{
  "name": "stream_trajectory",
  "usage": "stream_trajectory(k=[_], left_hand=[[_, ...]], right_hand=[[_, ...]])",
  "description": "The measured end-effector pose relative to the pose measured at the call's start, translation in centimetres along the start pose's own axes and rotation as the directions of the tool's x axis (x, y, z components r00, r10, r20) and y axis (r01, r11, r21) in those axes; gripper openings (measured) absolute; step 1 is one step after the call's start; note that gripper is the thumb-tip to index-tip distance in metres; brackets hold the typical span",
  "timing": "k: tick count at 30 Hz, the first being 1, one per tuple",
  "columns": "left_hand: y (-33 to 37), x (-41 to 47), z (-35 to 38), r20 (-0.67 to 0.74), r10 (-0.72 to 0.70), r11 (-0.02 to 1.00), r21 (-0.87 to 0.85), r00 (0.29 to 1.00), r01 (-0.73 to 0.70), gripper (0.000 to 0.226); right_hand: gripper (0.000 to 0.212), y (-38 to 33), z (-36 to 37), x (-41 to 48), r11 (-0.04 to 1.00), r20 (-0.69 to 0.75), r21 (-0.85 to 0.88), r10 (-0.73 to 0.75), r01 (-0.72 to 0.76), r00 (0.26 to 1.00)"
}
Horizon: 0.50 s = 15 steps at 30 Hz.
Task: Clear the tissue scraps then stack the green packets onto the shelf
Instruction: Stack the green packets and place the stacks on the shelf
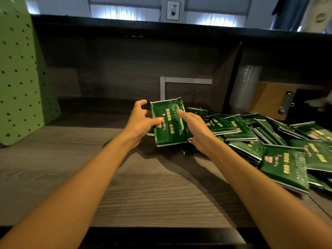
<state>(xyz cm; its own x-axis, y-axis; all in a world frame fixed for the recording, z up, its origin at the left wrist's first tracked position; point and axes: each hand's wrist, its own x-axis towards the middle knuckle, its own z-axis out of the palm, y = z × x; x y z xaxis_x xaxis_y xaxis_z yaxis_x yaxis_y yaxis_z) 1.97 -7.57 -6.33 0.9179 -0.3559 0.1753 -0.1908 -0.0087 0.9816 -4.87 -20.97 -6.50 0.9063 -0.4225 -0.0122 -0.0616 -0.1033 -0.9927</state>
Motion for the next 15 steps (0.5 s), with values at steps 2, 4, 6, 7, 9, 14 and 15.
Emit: stream_trajectory(k=[2,4,6,7,9,14,15], left_hand=[[-0.3,-0.1,0.3,-0.035,0.054,0.998,0.016,0.998,-0.054,0.073],[-0.6,-0.1,0.6,-0.046,0.085,0.996,0.033,0.995,-0.083,0.066],[-0.6,0.0,1.0,-0.038,0.102,0.995,0.011,0.994,-0.102,0.059],[-0.6,0.0,1.1,-0.051,0.123,0.992,0.014,0.991,-0.123,0.056],[-0.8,0.4,1.0,-0.107,0.199,0.974,0.132,0.974,-0.185,0.052],[-2.2,0.6,0.4,0.049,0.177,0.752,0.637,0.983,-0.168,0.045],[-2.6,0.5,0.5,0.15,0.126,0.658,0.727,0.981,-0.195,0.044]], right_hand=[[0.037,0.0,0.1,-0.2,1.0,0.06,0.006,-0.022,0.022,0.998],[0.029,0.2,0.2,-0.1,0.999,0.084,-0.001,-0.039,0.039,0.996],[0.02,0.2,0.1,0.0,0.999,0.073,0.001,-0.047,0.047,0.996],[0.016,0.2,0.0,0.0,0.998,0.054,0.012,-0.055,0.054,0.997],[0.018,0.0,-0.4,0.2,0.996,-0.036,0.039,-0.08,0.082,0.996],[0.026,0.0,-2.3,1.3,0.992,-0.294,0.055,-0.089,0.109,0.952],[0.026,0.1,-2.5,1.5,0.993,-0.309,0.059,-0.076,0.098,0.948]])
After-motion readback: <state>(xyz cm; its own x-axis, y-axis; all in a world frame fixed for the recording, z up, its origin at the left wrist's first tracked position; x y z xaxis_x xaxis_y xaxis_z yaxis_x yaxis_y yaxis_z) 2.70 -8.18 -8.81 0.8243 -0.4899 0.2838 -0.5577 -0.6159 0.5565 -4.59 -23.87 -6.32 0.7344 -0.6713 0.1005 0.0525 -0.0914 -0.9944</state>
